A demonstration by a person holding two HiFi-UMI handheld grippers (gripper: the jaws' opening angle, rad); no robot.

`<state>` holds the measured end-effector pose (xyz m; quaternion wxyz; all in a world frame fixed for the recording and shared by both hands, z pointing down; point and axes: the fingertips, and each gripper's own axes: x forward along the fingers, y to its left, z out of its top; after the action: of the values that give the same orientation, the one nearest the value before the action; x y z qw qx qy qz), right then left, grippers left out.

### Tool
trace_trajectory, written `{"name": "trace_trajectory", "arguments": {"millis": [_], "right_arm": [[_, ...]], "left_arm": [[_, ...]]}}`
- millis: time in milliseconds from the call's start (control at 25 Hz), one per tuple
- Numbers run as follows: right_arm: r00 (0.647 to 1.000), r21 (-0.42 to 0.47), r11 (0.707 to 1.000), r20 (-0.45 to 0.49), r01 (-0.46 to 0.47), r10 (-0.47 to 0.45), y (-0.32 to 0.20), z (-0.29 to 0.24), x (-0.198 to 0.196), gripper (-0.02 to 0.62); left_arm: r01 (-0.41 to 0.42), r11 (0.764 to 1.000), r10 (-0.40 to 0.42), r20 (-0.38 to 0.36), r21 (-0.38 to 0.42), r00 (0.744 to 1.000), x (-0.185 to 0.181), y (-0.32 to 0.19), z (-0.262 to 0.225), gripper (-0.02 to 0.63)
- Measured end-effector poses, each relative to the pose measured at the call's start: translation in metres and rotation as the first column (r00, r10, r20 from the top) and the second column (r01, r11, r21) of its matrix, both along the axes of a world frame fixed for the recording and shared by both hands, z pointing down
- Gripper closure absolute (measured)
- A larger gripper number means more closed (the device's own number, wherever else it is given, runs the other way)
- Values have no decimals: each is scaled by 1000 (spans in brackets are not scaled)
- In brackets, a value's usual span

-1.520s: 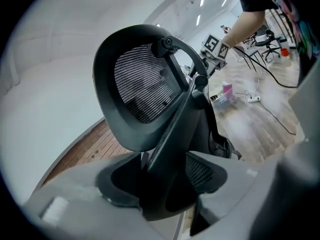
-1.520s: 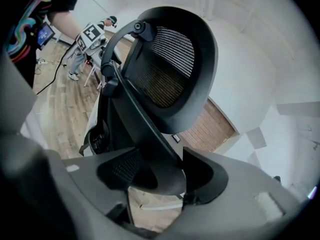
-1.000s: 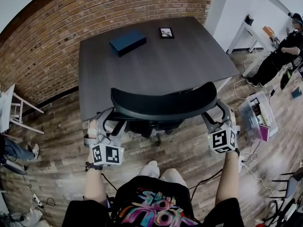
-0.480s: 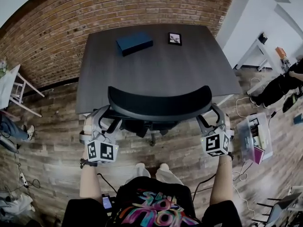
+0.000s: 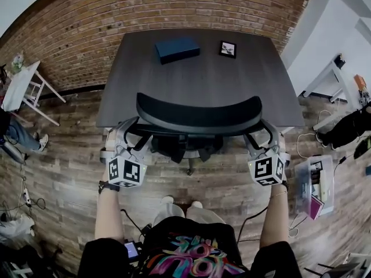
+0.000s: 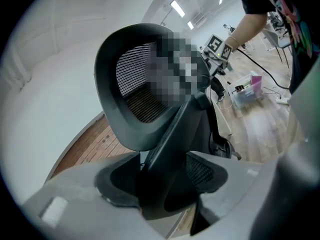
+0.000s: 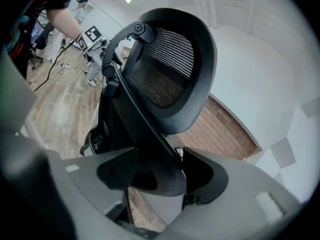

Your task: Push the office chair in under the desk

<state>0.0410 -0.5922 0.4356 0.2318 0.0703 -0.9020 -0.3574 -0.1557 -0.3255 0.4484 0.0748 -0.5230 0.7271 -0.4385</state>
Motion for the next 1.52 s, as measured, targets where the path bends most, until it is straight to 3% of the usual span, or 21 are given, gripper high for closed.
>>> {"name": "trace_trajectory", "arguments": {"millis": [480, 1080, 1360, 1520], "right_arm": [[999, 7, 1000, 29, 20, -20, 5, -2, -10, 327], [1000, -1, 1000, -4, -14, 14, 5, -1, -10, 325], [1000, -8, 1000, 14, -16, 16, 9, 1, -7, 322], [999, -36, 999, 19, -30, 30, 11, -3, -3, 319]], "left_arm": [[8, 1000, -9, -29, -29, 1000, -17, 0, 0, 324], [10, 1000, -12, -36, -29, 999, -16, 0, 2, 319], [1, 1000, -1, 1, -31, 1000, -12, 1, 1, 319], [27, 1000, -28, -19, -15, 999, -12, 9, -4, 319]]}}
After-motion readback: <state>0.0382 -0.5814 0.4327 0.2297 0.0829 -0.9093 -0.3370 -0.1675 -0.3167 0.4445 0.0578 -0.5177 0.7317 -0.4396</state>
